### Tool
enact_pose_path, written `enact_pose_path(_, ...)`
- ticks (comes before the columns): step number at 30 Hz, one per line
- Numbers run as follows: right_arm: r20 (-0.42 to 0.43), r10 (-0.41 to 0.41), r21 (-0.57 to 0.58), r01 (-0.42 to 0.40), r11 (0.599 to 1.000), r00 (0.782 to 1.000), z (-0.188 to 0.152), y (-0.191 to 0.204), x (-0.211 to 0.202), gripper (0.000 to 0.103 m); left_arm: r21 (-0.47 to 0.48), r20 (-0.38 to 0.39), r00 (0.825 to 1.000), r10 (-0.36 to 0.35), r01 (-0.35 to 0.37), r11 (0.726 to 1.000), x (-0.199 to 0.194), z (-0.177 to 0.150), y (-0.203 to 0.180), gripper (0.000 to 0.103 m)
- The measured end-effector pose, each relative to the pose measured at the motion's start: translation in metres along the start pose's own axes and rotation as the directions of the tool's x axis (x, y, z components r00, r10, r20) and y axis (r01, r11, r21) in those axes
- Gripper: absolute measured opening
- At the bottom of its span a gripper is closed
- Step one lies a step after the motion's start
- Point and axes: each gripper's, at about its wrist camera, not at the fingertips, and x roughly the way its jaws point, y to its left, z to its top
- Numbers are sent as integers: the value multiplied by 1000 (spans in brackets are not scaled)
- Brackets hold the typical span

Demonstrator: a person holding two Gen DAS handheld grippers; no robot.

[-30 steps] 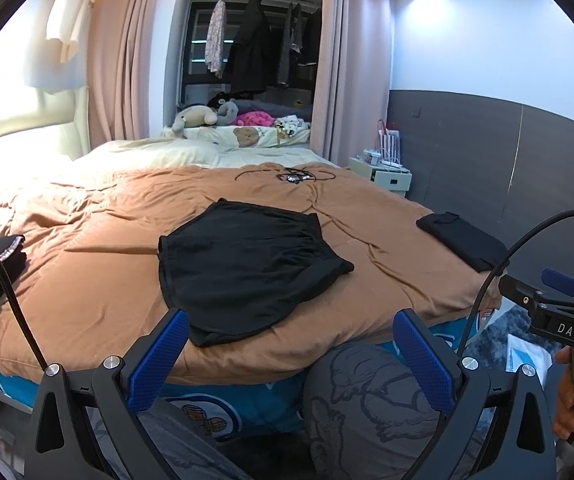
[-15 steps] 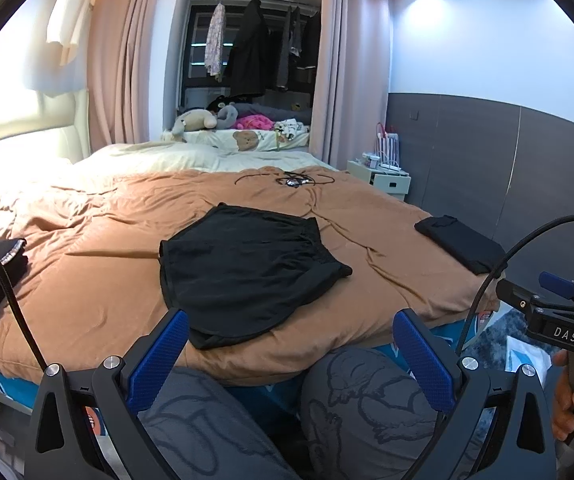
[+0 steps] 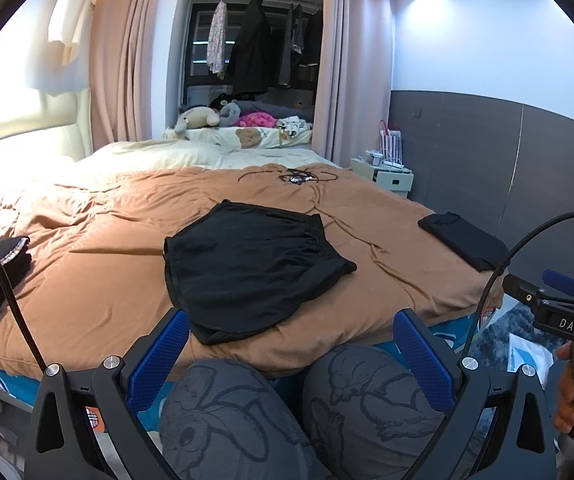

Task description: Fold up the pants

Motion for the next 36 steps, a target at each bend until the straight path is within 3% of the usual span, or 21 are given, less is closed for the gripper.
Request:
enact_pose_path(13, -9, 13, 0, -13, 1000, 1000, 1, 0, 4, 103, -23, -23, 1000, 7, -8, 1000, 5, -5, 12, 103)
enact_pose_path(25, 3, 57, -36, -57, 998, 998, 32, -8, 15, 103, -56, -67, 998, 17, -21, 998, 28, 5, 28, 103)
enact_pose_path(36, -28, 195, -80, -197, 977, 980, 42, -23, 61, 103, -51, -159, 985, 71, -80, 996, 68, 17, 41, 103)
